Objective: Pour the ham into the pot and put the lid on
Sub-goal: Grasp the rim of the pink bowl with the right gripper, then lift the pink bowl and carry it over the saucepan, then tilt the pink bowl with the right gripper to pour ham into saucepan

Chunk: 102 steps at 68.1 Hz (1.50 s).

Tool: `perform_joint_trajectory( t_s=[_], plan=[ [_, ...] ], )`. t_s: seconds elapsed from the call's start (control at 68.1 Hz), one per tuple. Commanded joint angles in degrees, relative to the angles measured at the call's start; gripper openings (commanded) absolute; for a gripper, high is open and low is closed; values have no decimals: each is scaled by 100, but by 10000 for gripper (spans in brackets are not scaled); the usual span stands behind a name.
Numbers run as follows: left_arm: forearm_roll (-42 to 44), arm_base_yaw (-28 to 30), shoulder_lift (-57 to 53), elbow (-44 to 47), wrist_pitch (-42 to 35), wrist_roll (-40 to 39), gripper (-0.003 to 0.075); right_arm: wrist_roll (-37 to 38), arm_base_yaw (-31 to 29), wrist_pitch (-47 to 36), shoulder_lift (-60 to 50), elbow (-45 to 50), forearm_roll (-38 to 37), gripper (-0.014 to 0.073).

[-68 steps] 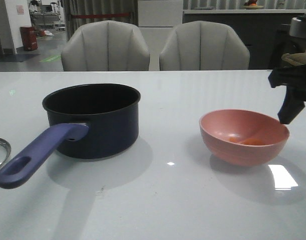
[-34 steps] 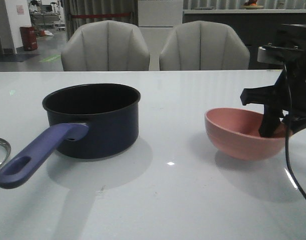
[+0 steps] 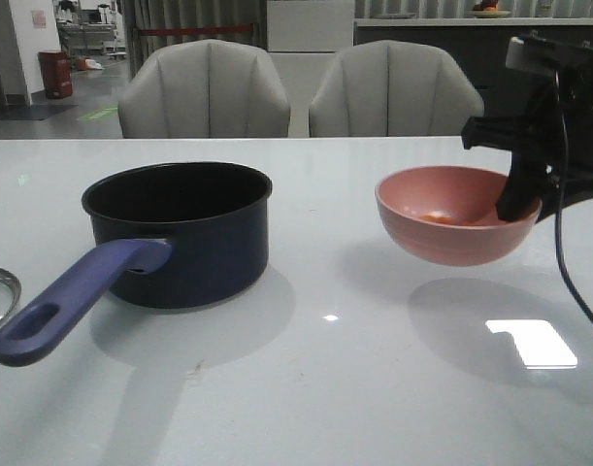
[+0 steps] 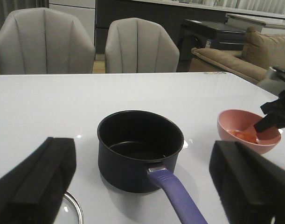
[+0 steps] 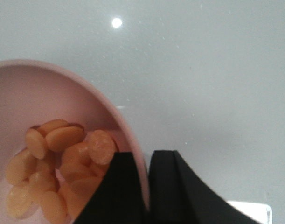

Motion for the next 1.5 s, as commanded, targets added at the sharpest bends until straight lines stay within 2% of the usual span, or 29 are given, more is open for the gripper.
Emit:
perform_joint_trajectory(
  t_s=[0.0,0.103,0.367,0.514,0.617,0.837,1.101,1.219,1.351,1.483],
  plan=[
    [-67,-51,58,-159,-455,0,616,-562,184,154,-401,-666,119,139],
    [-67,-51,58,-159,-455,0,616,-834,601,739,-350,-1405,119,139],
    [-67,-51,58,-159,-455,0,616,-829,1753,1303,339,-3188,119,139],
    [-67,-51,58,-159,-455,0,616,-829,2030,1471,1042,-4178,125,139],
    [-67,-51,58,-159,-455,0,616,-829,2060,1231,1164,-4373,140,139],
    [-67,-51,58,-159,-455,0,616,-936,2097,-552,885,-3729,163,138],
    [-67,-51,58,-159,-455,0,616,-1750,2456,-3980,646,-2011,129,138],
    [-67,-51,58,-159,-455,0,616,-2077,2649,-5289,714,-1439,-270,138],
    [-67,-51,58,-159,-455,0,616,-2507,2805,-6513,914,-1149,-1090,138],
    [-67,-51,58,-159,-455,0,616,-3253,2883,-7075,1192,-1131,-1467,138]
  ],
)
